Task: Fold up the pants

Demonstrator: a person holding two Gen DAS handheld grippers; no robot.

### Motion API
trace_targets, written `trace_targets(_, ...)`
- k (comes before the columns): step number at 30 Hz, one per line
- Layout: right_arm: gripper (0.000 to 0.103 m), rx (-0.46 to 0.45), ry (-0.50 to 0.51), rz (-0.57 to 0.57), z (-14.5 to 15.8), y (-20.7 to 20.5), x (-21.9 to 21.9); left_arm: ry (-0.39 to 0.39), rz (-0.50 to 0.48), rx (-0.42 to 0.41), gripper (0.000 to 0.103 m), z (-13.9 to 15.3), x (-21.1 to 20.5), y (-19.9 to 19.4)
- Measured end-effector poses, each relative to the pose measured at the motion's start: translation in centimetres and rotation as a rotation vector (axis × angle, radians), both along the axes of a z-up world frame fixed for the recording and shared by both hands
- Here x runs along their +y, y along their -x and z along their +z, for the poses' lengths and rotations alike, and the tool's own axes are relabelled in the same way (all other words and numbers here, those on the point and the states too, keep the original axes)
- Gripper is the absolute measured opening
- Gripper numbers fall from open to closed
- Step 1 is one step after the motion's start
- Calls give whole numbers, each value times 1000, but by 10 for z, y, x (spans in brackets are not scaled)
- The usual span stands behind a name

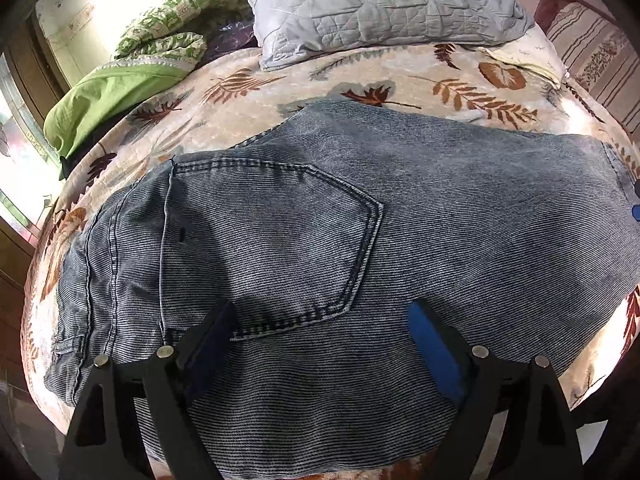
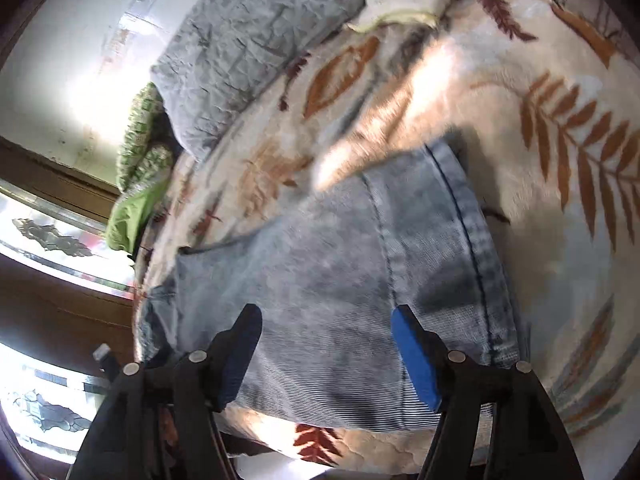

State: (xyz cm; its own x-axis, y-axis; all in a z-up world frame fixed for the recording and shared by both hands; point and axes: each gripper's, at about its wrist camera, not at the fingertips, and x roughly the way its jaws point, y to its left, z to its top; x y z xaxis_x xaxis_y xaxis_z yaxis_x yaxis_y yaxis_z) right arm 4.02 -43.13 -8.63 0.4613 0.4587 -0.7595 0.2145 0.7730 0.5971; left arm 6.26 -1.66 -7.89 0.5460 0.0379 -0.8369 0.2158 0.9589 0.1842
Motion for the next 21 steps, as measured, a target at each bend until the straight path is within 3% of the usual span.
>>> trace_targets(2,70,-61,-20,-42,-2,6,-5,27,-1,-29,89,15,-3,2)
trace_targets(5,70,-161,-49,-103,29,19,-13,73,-38,-94,89,37,-11,8)
trace_targets(8,70,-213,-70,-165,50,47,-19,118,-68,-100,89,44,-23,13)
trace_targets(13,71,-103,-164,-270,17,93,-26,166,-82,-76,89,39,-32,18)
trace_targets(16,71,-34,-213,-327,-11,101,-38,198,-71,-63,89,39,-30,20)
trace_targets(21,71,-17,-229,-380,-27,90,-54,243,-26,-40,89,39,-20,19)
